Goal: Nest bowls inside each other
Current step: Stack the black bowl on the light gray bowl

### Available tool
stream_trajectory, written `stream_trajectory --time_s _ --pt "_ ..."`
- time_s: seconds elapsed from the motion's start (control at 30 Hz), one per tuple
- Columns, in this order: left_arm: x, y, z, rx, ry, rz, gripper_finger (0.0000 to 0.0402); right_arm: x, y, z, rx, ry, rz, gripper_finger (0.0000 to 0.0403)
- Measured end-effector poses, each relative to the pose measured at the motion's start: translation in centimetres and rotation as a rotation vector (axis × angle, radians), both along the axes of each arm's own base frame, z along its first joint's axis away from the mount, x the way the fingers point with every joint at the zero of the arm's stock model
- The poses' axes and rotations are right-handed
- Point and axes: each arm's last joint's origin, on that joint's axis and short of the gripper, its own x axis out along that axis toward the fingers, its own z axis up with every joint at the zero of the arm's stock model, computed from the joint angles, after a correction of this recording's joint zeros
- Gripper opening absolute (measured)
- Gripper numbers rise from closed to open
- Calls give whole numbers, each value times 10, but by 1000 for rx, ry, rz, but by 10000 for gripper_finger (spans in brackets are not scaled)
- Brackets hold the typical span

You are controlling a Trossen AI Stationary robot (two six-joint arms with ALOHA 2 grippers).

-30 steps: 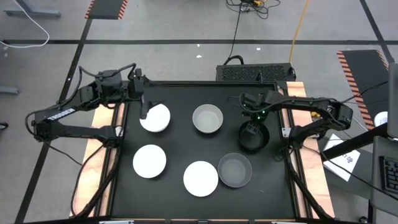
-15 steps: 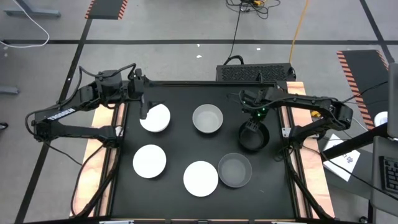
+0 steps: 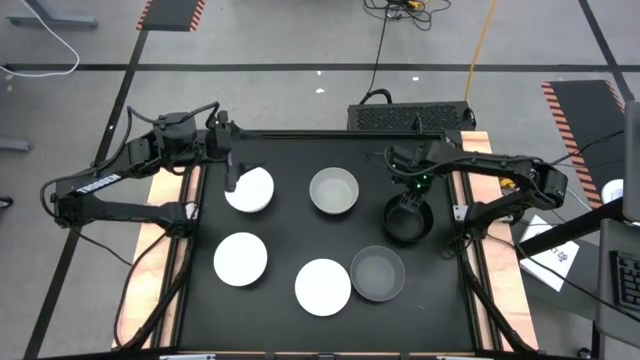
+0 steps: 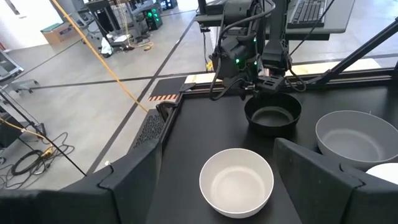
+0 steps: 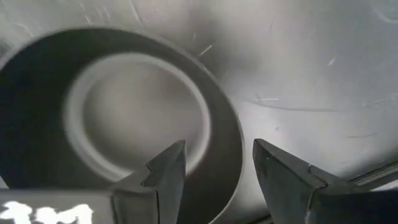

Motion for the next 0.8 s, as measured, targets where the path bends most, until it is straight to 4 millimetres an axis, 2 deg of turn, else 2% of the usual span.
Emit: stream_trajectory --time_s 0.47,0.8 --pt "0 0 -1 0 9 -1 315 1 -1 -8 -11 -32 12 178" --pt "0 0 -1 0 11 -1 315 -11 -4 -21 39 3 -27 178"
